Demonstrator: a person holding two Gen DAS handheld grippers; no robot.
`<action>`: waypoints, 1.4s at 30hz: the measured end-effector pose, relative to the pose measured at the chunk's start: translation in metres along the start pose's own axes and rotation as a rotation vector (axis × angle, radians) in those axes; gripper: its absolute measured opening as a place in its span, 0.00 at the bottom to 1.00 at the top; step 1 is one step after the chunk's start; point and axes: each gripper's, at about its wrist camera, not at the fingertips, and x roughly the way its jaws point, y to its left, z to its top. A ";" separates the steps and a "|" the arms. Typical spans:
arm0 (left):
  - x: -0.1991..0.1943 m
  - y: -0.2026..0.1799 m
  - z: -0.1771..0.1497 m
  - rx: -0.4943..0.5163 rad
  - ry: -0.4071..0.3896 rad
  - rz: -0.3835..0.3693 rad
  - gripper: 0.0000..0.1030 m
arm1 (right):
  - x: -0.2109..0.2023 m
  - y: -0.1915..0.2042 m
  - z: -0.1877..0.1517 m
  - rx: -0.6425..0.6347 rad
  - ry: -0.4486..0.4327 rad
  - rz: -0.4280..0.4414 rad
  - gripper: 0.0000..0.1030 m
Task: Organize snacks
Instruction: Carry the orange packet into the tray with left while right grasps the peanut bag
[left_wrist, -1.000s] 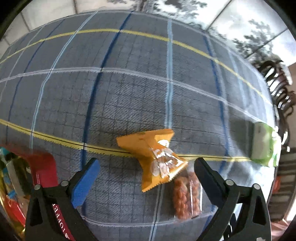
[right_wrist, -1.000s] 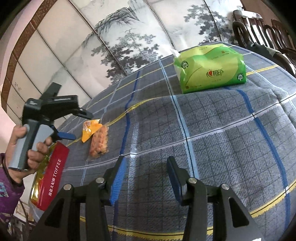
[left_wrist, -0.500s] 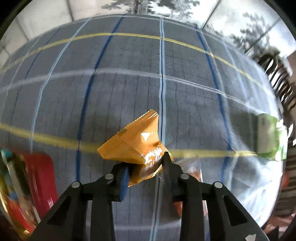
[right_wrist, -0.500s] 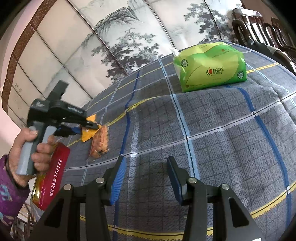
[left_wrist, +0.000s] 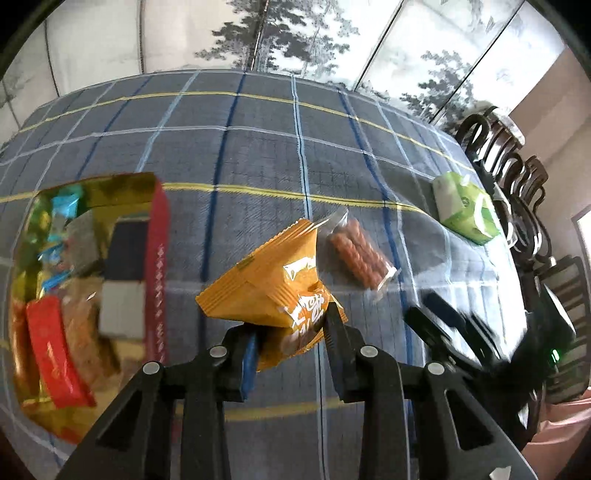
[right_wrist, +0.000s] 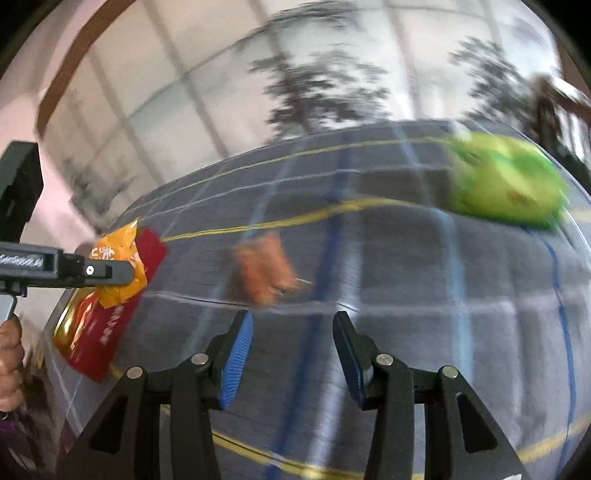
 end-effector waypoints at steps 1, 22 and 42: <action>-0.007 0.004 -0.004 -0.004 -0.001 -0.006 0.28 | 0.006 0.008 0.006 -0.048 0.011 0.008 0.45; -0.088 0.100 -0.048 -0.110 -0.131 0.074 0.28 | 0.083 0.044 0.044 -0.291 0.191 -0.130 0.36; -0.096 0.162 -0.085 -0.095 -0.168 0.128 0.29 | 0.022 0.032 -0.013 0.035 0.007 -0.212 0.36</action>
